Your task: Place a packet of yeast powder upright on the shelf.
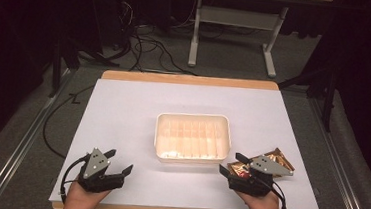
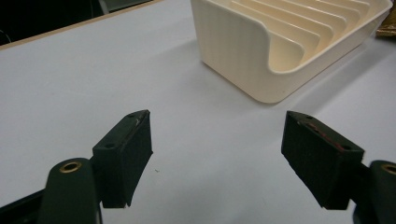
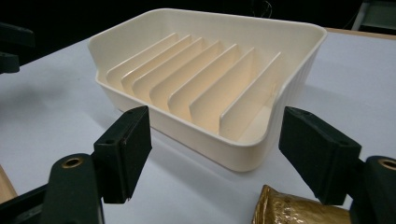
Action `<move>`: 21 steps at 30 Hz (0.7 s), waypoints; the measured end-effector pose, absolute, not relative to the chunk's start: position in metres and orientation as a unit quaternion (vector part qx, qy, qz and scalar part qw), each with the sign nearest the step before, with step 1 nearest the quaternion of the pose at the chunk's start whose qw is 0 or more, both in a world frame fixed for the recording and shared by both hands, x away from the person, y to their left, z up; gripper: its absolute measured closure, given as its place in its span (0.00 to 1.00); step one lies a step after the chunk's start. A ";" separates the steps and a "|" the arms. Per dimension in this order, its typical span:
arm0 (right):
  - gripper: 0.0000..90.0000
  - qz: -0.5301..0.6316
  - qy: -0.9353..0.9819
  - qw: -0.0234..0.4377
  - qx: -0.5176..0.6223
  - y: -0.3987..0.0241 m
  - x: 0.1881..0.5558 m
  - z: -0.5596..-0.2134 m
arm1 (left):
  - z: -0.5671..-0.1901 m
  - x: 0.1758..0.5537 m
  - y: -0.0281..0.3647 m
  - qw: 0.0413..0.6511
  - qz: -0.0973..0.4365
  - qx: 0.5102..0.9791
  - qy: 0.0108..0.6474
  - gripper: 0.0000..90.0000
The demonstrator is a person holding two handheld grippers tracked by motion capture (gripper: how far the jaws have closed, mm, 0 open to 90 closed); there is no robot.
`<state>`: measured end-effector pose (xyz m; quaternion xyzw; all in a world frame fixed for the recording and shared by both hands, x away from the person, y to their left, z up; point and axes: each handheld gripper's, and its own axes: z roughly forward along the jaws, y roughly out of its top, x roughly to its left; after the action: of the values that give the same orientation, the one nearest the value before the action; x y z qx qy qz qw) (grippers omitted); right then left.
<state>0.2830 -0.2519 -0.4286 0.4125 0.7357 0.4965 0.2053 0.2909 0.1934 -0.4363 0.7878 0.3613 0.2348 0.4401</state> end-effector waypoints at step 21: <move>0.34 0.470 0.723 0.209 0.462 -0.283 0.285 -0.423 | -0.436 0.289 0.191 0.447 0.230 0.791 0.348 0.28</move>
<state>0.2848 -0.2829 -0.4225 0.4625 0.7225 0.4695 0.2090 0.2895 0.1912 -0.4360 0.7911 0.3480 0.2304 0.4472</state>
